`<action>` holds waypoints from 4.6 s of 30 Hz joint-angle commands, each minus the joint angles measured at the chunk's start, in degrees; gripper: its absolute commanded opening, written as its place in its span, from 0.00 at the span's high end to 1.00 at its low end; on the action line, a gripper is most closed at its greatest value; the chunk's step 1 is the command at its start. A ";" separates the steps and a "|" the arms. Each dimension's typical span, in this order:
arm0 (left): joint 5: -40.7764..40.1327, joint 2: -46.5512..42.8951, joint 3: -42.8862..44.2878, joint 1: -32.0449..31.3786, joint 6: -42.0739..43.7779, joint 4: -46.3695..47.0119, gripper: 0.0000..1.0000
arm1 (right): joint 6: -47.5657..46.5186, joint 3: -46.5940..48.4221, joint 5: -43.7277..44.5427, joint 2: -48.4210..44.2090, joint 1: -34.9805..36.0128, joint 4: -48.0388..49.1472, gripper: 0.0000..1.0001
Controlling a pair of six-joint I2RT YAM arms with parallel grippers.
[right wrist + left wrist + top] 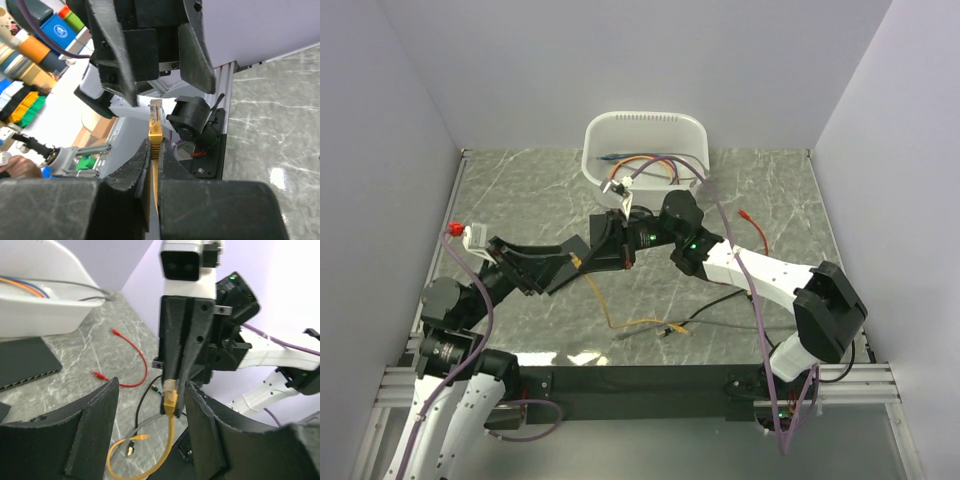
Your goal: Insert the plug into the switch port
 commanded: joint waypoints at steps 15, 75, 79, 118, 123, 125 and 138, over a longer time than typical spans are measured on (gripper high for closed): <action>-15.99 6.64 8.83 -0.01 -3.50 -15.37 0.43 | -25.38 15.03 67.52 -5.04 15.11 -42.47 1.00; -6.35 7.70 -4.52 -0.36 -4.20 6.30 0.99 | -17.49 -0.14 28.32 -18.29 -0.82 -28.19 0.40; 1.21 6.20 -9.18 -0.36 -8.50 19.59 0.99 | -9.39 -5.09 10.99 -20.42 -6.77 -15.07 0.44; 3.60 -1.54 -16.13 -0.36 -14.22 31.13 1.00 | -9.56 3.52 15.34 -3.54 3.87 -13.39 0.67; 2.90 -1.80 -15.78 -0.45 -13.52 29.98 1.00 | -9.48 2.73 16.40 -3.81 3.95 -12.69 0.69; 2.55 -1.80 -15.87 -0.45 -13.70 29.98 1.00 | -9.21 2.82 15.70 -3.28 4.04 -12.42 0.69; 0.61 -1.71 -16.57 -0.36 -14.84 31.21 1.00 | -8.95 1.41 15.70 -3.01 4.04 -11.37 0.68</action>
